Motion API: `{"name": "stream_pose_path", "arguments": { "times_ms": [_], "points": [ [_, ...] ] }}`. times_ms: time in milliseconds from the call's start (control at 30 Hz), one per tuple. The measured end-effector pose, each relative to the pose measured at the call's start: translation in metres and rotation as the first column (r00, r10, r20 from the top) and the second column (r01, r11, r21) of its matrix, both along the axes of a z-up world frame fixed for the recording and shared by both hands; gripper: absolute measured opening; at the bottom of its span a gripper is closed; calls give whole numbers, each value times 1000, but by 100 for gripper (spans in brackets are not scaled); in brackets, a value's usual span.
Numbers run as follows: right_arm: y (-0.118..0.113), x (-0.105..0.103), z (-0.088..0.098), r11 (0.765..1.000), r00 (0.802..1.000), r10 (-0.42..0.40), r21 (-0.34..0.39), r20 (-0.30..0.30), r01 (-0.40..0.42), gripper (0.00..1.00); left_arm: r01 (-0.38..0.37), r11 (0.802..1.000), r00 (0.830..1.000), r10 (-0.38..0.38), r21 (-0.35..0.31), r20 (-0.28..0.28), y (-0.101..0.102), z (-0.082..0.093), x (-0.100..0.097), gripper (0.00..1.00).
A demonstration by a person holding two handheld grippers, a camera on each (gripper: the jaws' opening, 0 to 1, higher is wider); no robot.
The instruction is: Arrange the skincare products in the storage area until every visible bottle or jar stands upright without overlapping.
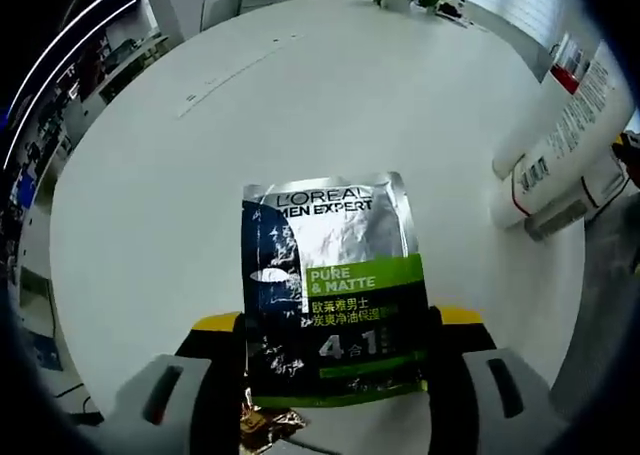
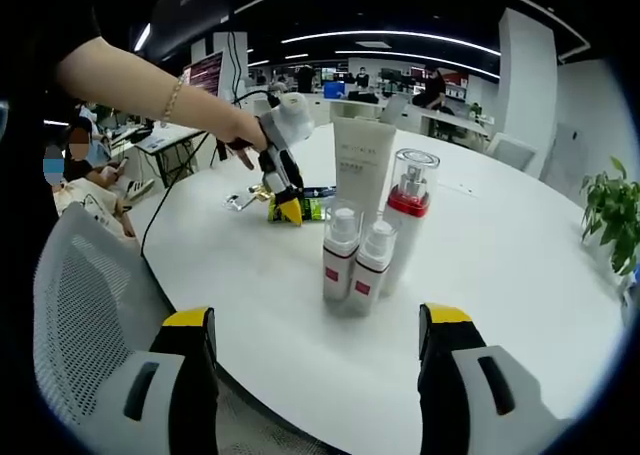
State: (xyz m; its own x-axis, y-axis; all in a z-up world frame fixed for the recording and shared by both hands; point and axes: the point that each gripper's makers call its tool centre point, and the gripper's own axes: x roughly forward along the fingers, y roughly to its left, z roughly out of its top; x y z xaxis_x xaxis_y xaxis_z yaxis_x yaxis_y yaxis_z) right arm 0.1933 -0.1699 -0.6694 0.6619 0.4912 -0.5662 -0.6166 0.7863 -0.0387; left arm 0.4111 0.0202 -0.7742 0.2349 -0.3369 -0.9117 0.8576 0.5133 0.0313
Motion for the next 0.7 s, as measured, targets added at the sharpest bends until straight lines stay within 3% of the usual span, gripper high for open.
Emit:
{"name": "stream_pose_path", "arguments": {
  "times_ms": [700],
  "points": [
    [0, 0, -1, 1000, 1000, 2, -11, 1, -2, 82, -80, 997, 997, 80, 7, -6, -2, 2, -5, 66]
  ]
}}
